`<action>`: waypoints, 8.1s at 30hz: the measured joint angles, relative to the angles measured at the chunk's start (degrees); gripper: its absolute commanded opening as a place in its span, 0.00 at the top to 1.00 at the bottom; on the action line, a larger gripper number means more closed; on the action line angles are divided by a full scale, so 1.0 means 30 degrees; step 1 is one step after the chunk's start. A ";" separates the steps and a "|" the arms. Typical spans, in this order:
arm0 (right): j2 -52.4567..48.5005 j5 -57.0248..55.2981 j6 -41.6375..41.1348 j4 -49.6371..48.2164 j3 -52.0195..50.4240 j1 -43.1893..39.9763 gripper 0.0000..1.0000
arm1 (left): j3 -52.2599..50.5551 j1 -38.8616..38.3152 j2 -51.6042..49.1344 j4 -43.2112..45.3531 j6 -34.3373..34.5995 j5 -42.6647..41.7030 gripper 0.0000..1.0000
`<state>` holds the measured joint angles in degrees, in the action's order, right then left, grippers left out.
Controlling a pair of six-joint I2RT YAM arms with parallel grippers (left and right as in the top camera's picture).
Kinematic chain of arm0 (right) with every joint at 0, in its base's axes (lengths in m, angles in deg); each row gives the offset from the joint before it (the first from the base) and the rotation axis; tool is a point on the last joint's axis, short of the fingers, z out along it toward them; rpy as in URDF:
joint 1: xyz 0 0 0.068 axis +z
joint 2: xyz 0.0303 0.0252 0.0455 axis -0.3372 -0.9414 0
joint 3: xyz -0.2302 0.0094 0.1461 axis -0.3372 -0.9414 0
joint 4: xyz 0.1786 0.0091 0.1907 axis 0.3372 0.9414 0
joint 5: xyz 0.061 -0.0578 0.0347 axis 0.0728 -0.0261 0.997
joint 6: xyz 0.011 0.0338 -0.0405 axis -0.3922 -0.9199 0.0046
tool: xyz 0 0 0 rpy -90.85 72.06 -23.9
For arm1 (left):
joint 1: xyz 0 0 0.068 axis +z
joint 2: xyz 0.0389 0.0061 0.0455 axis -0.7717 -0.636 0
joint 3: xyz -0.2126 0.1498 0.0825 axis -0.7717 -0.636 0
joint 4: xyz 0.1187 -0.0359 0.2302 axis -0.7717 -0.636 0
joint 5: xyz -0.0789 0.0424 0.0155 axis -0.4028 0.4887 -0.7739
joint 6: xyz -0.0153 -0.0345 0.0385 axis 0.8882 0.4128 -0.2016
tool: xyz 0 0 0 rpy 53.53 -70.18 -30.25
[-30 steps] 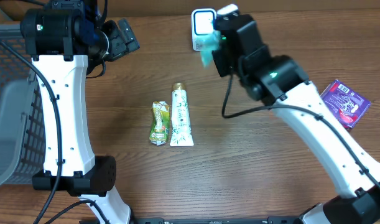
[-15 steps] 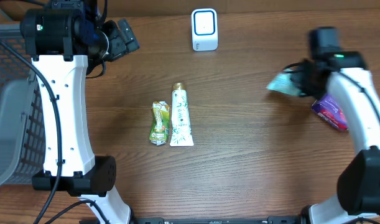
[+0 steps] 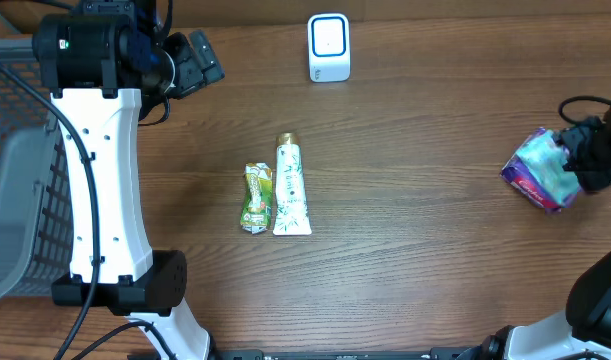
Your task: Scan the item barcode
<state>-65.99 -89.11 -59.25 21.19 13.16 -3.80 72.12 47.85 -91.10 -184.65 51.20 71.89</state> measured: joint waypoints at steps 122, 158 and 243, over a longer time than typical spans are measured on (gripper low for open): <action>-0.6907 1.3311 1.0433 -0.5326 -0.0262 1.5620 0.41 | 0.0000 0.0000 0.0000 0.0000 0.0000 0.0000 0.00; -0.8378 -0.6790 1.0010 -0.4248 0.4022 2.2054 0.36 | 0.0000 0.0000 0.0000 0.0000 0.0000 0.0000 0.00; -0.6572 0.7308 1.1176 0.2929 0.7366 1.5329 0.09 | 0.0000 0.0000 0.0000 0.0000 0.0000 0.0000 0.00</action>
<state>-85.71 -67.19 -25.72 29.97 35.26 42.18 72.12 47.85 -91.10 -184.65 51.20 71.89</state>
